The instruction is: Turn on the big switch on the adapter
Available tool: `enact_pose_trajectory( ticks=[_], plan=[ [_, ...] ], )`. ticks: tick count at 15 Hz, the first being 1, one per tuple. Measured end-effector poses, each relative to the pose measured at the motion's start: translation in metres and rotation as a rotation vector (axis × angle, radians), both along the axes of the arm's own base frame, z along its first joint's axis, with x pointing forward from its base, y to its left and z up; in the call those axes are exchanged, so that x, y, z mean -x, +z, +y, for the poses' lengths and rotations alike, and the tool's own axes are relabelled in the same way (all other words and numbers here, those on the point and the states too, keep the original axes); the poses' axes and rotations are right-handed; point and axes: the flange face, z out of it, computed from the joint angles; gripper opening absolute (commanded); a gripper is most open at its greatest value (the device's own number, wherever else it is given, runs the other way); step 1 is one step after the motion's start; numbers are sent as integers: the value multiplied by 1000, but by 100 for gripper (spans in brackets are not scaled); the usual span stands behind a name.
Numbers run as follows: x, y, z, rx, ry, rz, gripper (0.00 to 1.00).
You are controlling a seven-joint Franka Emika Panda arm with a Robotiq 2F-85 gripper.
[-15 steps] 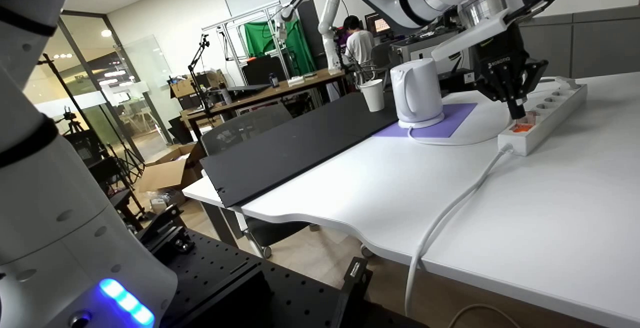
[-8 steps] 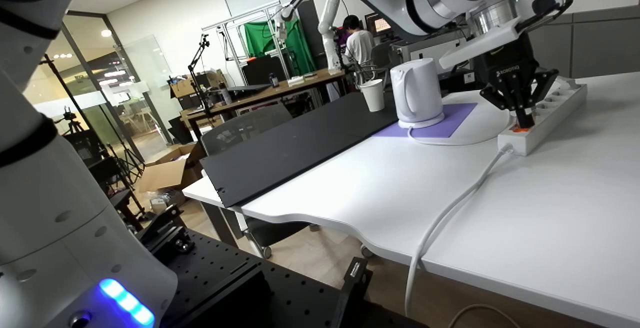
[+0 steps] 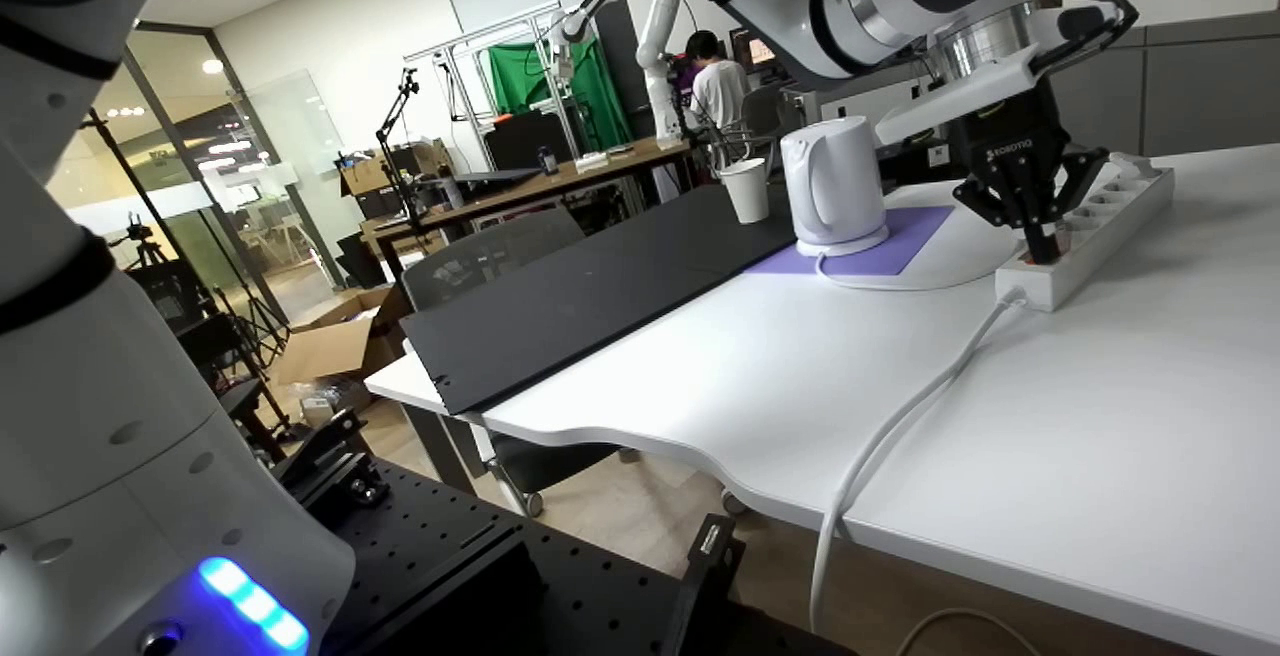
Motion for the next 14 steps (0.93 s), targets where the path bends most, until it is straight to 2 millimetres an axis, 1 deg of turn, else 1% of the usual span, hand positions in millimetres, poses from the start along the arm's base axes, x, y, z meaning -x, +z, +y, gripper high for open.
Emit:
enact_pose_trajectory(
  ticks=[7,14],
  plan=[
    [-5,1,-1,1,82,-38,0],
    [-4,-1,-3,-8,92,-39,0]
  ],
)
